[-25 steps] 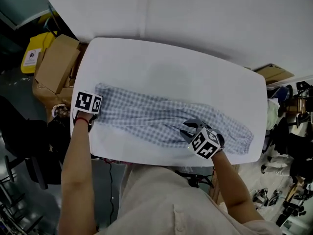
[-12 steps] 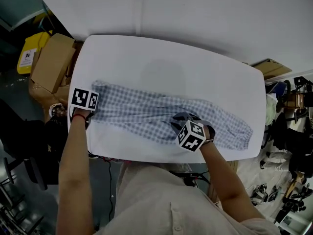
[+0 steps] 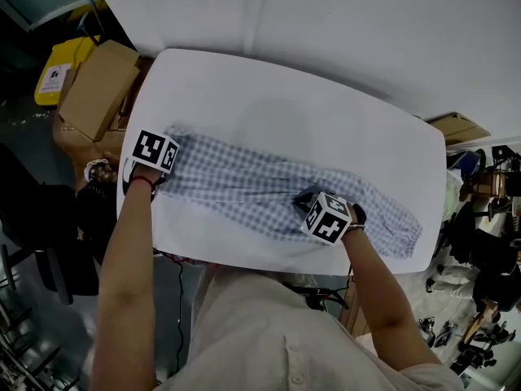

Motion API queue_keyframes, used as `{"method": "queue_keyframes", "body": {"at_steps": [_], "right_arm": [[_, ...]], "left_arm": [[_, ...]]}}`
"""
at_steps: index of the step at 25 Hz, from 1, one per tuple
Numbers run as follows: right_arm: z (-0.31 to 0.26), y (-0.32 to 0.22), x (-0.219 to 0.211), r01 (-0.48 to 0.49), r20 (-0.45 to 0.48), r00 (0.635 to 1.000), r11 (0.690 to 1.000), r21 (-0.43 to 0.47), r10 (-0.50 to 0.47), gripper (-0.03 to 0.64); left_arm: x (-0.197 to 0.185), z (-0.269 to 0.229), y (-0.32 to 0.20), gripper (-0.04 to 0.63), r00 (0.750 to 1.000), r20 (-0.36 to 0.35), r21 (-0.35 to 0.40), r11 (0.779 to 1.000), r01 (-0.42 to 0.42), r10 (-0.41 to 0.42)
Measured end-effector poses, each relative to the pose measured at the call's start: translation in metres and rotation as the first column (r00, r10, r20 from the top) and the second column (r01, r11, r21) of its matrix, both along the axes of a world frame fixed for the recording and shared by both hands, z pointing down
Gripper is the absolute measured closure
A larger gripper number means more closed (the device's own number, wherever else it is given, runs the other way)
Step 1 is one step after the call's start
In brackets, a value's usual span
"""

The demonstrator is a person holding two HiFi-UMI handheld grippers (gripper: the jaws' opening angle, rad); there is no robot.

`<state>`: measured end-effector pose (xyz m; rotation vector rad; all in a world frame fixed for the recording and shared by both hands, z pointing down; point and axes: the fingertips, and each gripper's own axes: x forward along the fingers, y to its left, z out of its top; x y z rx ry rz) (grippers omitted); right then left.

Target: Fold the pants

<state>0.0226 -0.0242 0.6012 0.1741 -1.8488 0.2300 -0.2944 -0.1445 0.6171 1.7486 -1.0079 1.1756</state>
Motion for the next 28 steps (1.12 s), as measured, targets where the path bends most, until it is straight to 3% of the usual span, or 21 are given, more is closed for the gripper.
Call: {"method": "queue_keyframes", "body": {"at_steps": [6, 11, 13, 15, 17, 19, 20, 24, 28], "right_arm": [[-0.067, 0.014, 0.002, 0.053, -0.02, 0.998, 0.998, -0.03, -0.053, 0.592], [-0.102, 0.063, -0.011, 0.078, -0.034, 0.996, 0.992, -0.096, -0.081, 0.594], [-0.098, 0.069, -0.017, 0.061, -0.026, 0.998, 0.995, -0.074, -0.063, 0.592], [-0.092, 0.056, -0.013, -0.023, -0.018, 1.0, 0.999, -0.022, 0.023, 0.594], [-0.092, 0.028, 0.001, -0.131, -0.02, 0.991, 0.988, 0.087, 0.133, 0.592], [-0.098, 0.01, 0.011, -0.15, -0.025, 0.987, 0.97, 0.19, 0.157, 0.593], [-0.096, 0.012, 0.011, -0.128, -0.029, 0.99, 0.973, 0.193, 0.136, 0.592], [-0.054, 0.05, 0.006, -0.051, -0.064, 0.996, 0.997, 0.064, 0.055, 0.592], [-0.021, 0.045, 0.007, -0.099, -0.093, 0.99, 0.993, 0.071, 0.105, 0.588]], "left_arm": [[-0.001, 0.001, -0.001, 0.563, 1.0, -0.012, -0.013, 1.0, 0.003, -0.003], [-0.001, 0.001, 0.001, 0.565, 1.0, -0.016, -0.029, 1.0, -0.002, 0.002], [0.0, 0.001, 0.0, 0.565, 1.0, -0.017, -0.031, 1.0, -0.002, 0.001], [0.0, 0.001, 0.0, 0.565, 1.0, -0.018, -0.031, 1.0, 0.0, 0.0], [0.0, 0.001, 0.0, 0.565, 1.0, -0.016, -0.031, 1.0, 0.005, -0.005], [0.0, 0.0, 0.0, 0.565, 1.0, -0.013, -0.029, 0.999, 0.014, -0.014], [0.0, 0.0, 0.0, 0.563, 1.0, -0.012, -0.028, 0.999, 0.018, -0.018], [0.001, 0.0, 0.0, 0.564, 1.0, -0.013, -0.032, 0.999, 0.022, -0.023], [0.0, 0.001, 0.0, 0.563, 1.0, -0.014, -0.033, 0.999, 0.023, -0.024]]}}
